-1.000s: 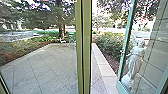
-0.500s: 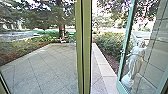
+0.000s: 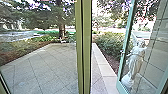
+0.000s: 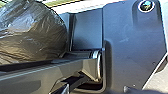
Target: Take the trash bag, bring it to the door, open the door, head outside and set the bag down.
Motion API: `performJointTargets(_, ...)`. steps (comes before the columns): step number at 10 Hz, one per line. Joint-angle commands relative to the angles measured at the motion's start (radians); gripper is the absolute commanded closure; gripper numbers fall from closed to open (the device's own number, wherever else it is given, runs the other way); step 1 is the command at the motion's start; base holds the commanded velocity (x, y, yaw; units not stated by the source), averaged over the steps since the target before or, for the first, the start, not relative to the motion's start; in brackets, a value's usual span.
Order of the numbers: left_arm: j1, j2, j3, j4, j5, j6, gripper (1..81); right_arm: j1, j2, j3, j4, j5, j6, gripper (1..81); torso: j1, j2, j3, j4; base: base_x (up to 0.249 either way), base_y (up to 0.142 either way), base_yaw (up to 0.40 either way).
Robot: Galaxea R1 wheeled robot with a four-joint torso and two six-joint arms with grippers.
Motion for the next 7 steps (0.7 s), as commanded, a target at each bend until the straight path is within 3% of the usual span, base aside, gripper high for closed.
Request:
performJointTargets(1,-0.057,0.006,0.003,0.003,0.063,0.007,81.1,0.040,0.023,0.011,-0.013,-0.050,-0.014,1.0,0.000,0.000,0.000,0.000,0.000,-0.069,0.000)
performJointTargets(7,-0.059,0.007,0.003,0.002,0.063,0.007,81.1,0.040,0.024,0.011,-0.013,-0.050,-0.014,1.0,0.000,0.000,0.000,0.000,0.000,-0.094,0.000)
